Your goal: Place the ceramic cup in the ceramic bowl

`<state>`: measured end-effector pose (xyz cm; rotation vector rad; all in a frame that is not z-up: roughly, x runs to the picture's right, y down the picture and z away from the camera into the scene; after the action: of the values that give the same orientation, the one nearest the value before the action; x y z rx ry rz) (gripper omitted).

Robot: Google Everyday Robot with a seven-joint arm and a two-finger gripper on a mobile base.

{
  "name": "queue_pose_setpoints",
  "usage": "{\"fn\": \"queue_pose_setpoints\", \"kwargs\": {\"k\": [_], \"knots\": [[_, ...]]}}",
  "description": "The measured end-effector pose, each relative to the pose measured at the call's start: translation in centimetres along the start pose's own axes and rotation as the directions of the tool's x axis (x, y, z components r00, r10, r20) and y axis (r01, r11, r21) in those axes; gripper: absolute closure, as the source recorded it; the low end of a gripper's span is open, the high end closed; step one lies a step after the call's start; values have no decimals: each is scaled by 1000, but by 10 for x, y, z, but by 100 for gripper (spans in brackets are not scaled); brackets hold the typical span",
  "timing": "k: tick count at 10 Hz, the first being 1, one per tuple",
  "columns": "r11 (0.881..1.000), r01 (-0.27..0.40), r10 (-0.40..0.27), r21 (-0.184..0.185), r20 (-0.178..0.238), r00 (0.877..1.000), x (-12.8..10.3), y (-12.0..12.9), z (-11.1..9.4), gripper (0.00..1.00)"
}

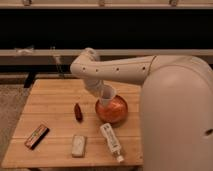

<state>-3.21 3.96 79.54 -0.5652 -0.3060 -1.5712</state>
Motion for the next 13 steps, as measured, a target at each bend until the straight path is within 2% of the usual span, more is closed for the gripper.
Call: {"fn": "queue_pose_setpoints", "kwargs": {"k": [1,2,3,6,11,13], "knots": [[1000,-7,7,-14,16,1000,0,1,10,39],[999,-25,27,-39,46,999,-1,5,28,27],[997,-46,50,-60,66,997,-2,12,41,21],[992,-93,101,-90,89,991,-5,31,56,20],[988,-125,132,-95,70,989,-3,40,59,20],[990,-124,128,-70,49,991,4,45,38,20]]}}
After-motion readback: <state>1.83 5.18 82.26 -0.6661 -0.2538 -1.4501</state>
